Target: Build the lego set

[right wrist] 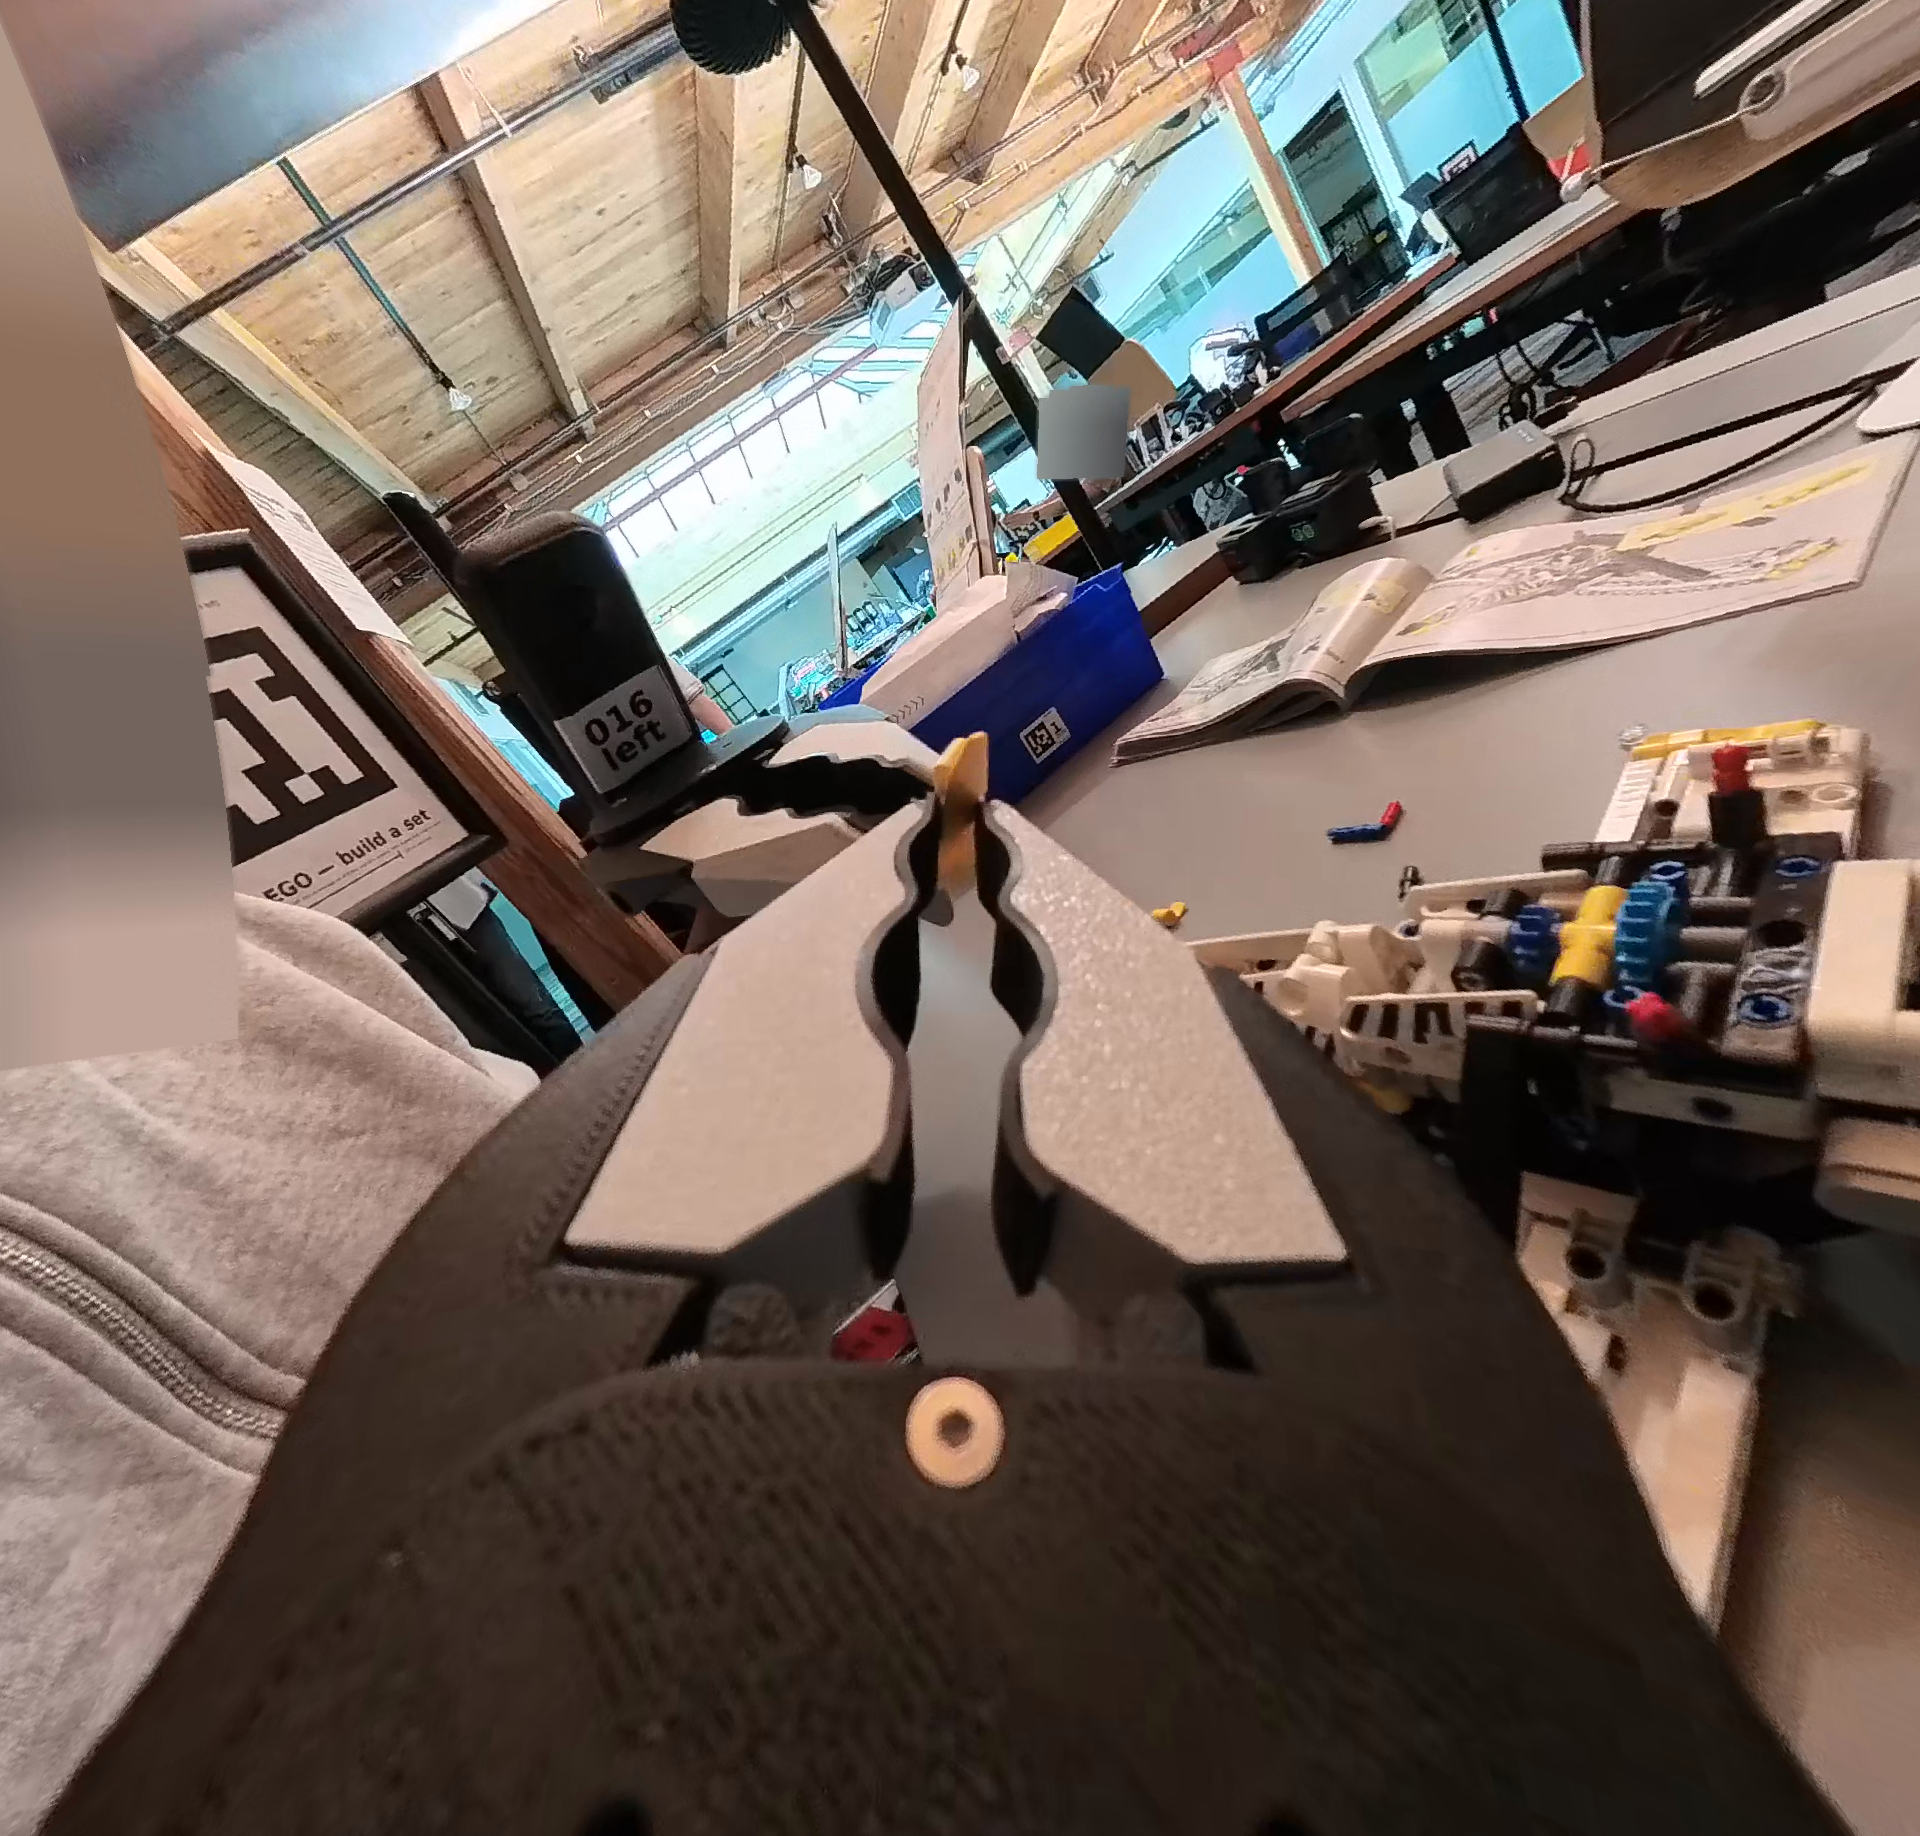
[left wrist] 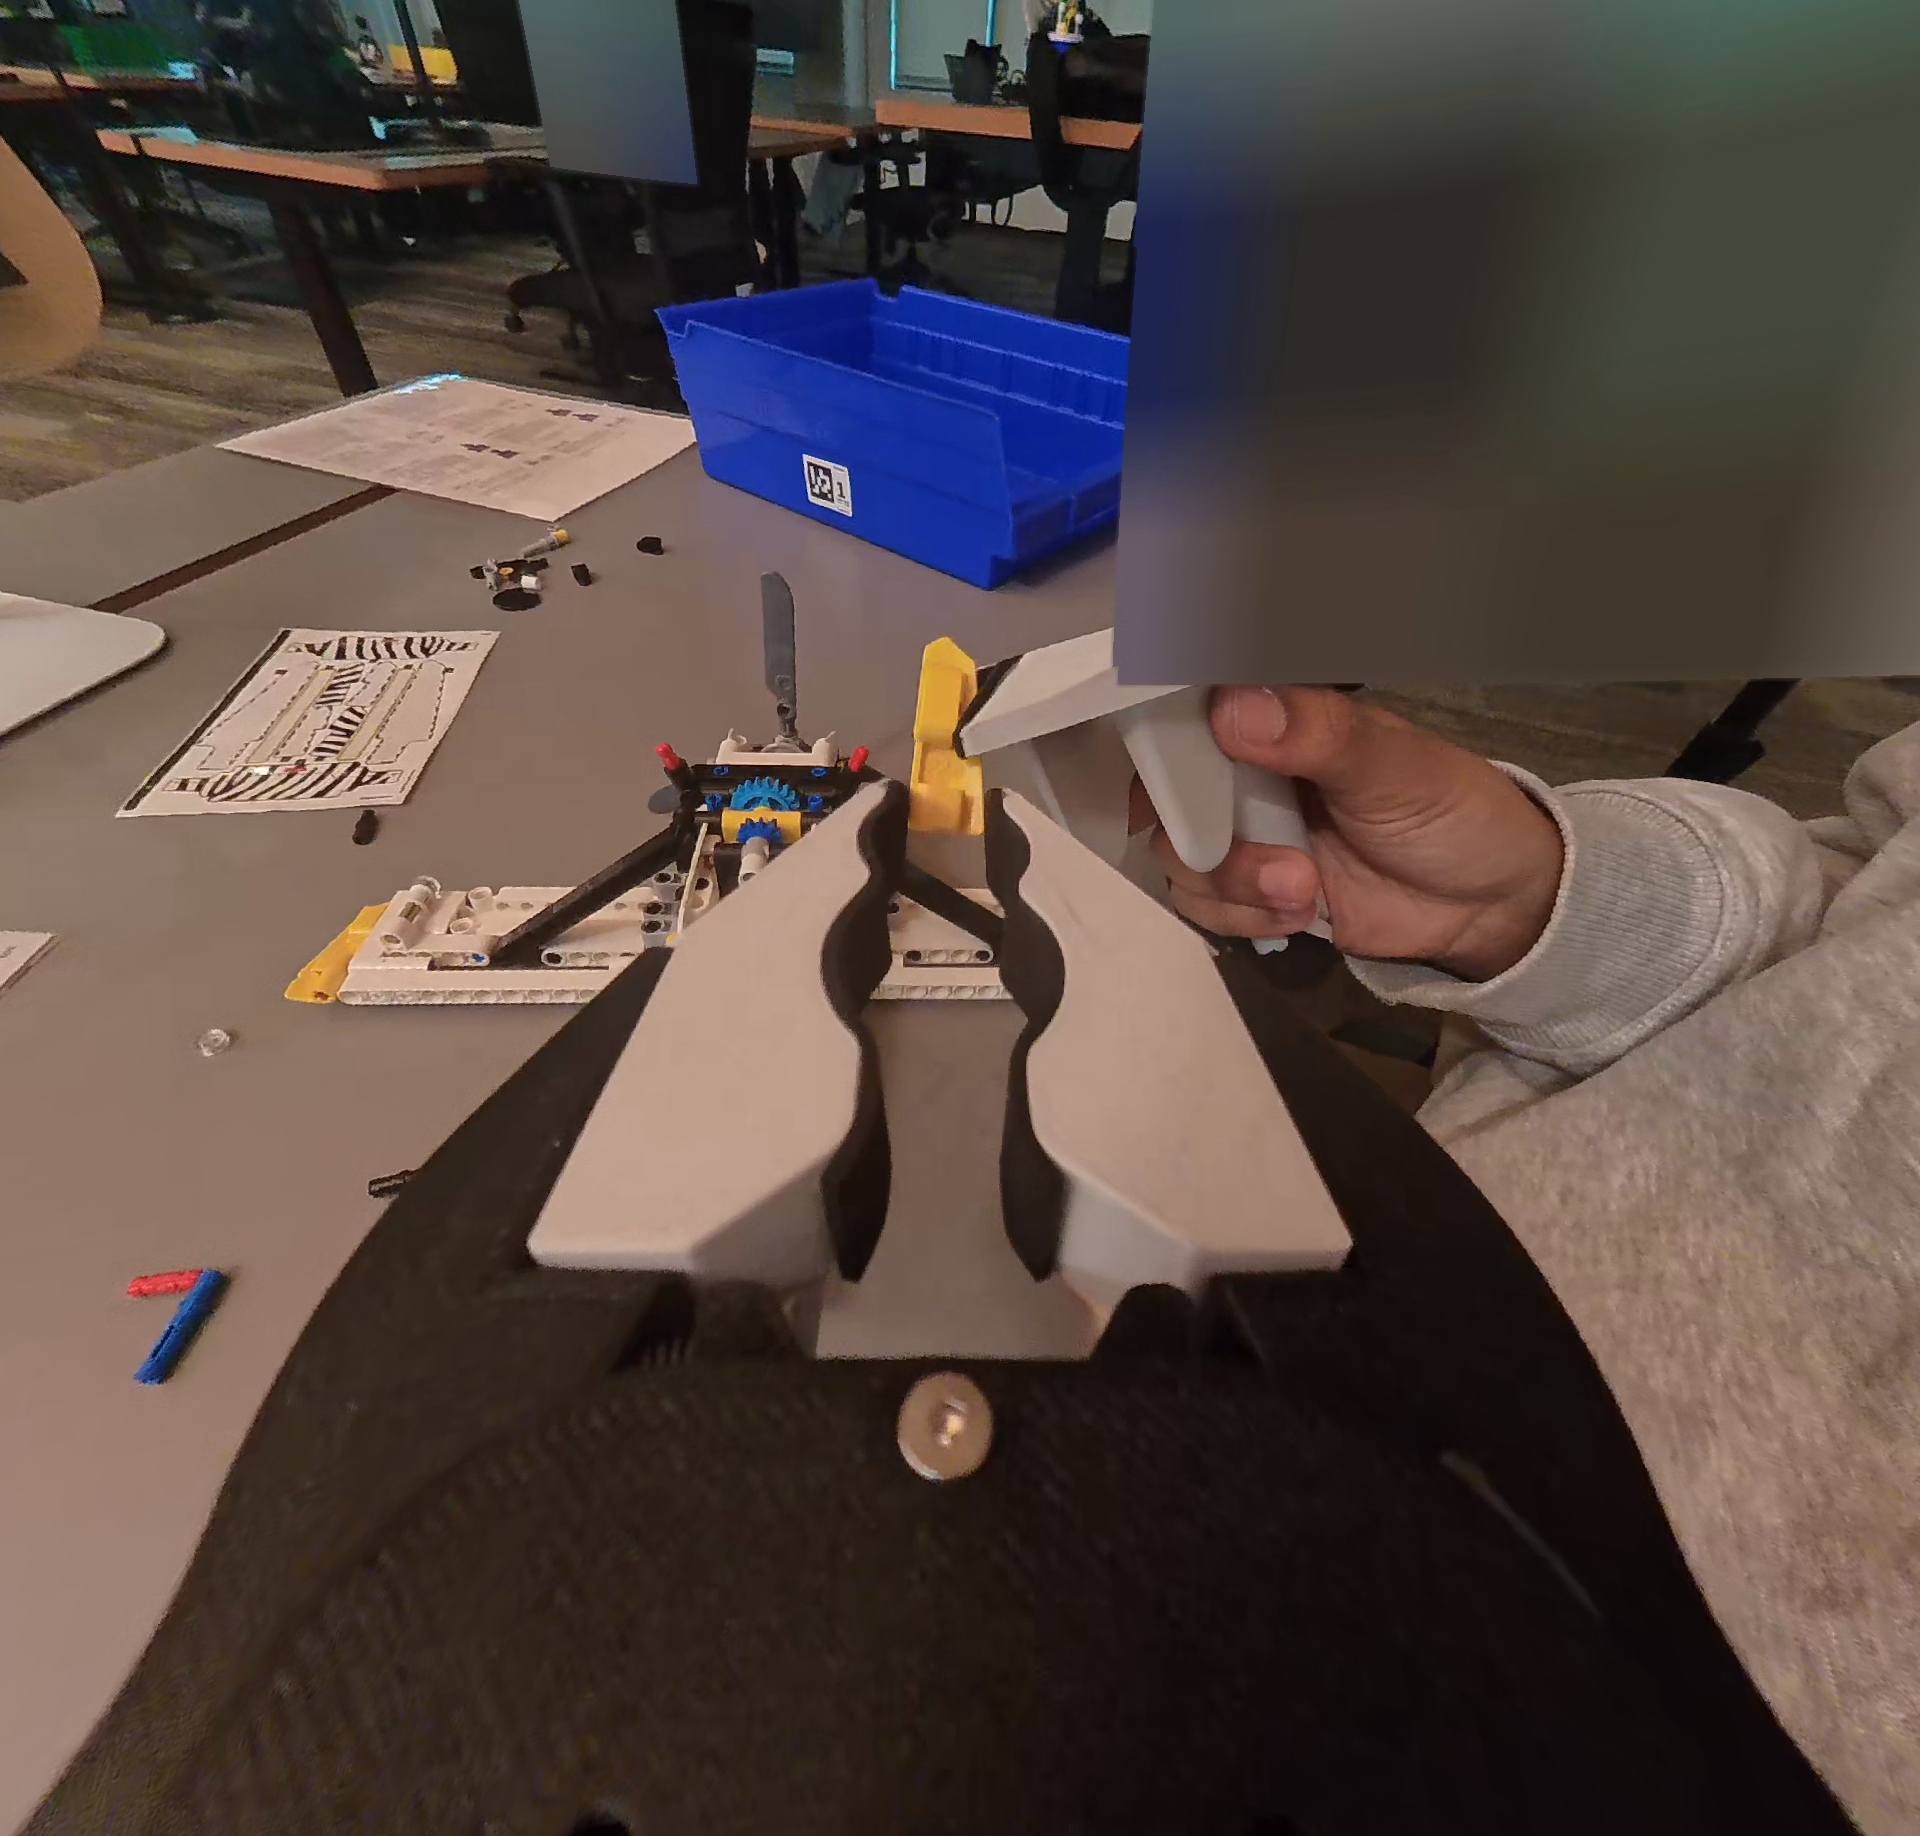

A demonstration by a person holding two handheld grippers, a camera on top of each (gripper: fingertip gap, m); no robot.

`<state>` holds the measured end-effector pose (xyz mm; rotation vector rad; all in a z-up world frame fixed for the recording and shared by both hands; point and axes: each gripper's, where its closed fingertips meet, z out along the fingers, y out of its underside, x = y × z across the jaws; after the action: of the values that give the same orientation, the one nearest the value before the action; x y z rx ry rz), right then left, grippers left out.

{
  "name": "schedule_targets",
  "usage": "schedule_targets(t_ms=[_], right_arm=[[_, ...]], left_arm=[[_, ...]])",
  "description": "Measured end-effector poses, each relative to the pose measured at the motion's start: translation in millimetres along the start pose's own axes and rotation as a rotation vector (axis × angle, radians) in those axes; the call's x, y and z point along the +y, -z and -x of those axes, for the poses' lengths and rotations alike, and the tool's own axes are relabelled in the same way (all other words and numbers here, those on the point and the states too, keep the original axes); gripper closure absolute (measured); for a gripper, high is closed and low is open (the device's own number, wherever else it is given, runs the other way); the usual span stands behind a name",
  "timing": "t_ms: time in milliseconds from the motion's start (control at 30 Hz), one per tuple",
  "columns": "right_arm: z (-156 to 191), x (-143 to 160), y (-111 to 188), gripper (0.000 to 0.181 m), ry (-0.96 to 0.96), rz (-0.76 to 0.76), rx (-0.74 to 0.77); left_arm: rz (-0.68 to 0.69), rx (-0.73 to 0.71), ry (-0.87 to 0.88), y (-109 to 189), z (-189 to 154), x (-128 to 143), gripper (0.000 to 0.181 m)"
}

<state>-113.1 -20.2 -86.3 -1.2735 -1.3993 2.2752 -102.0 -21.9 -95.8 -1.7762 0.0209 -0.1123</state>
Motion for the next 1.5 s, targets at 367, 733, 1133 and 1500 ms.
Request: schedule_targets(t_ms=[367, 733, 1133, 1500], right_arm=[[0, 0, 2, 0.178, -0.004, -0.004, -0.002], [-5, -1, 2, 0.178, -0.027, -0.015, 0.020], [-13, -3, 19, 0.178, -0.025, -0.041, 0.141], [-23, 33, 117, 0.178, -0.179, 0.006, 0.411]], left_arm=[[-0.013, 0.018, 0.018, -1, -1, 0, 0.169], [-0.034, 0.009, 0.043, -1, 3, -3, 0.153], [-0.053, 0.068, 0.096, -7, 2, -5, 0.149], [-0.075, 0.155, 0.185, -5, -42, 18, 0.142]])
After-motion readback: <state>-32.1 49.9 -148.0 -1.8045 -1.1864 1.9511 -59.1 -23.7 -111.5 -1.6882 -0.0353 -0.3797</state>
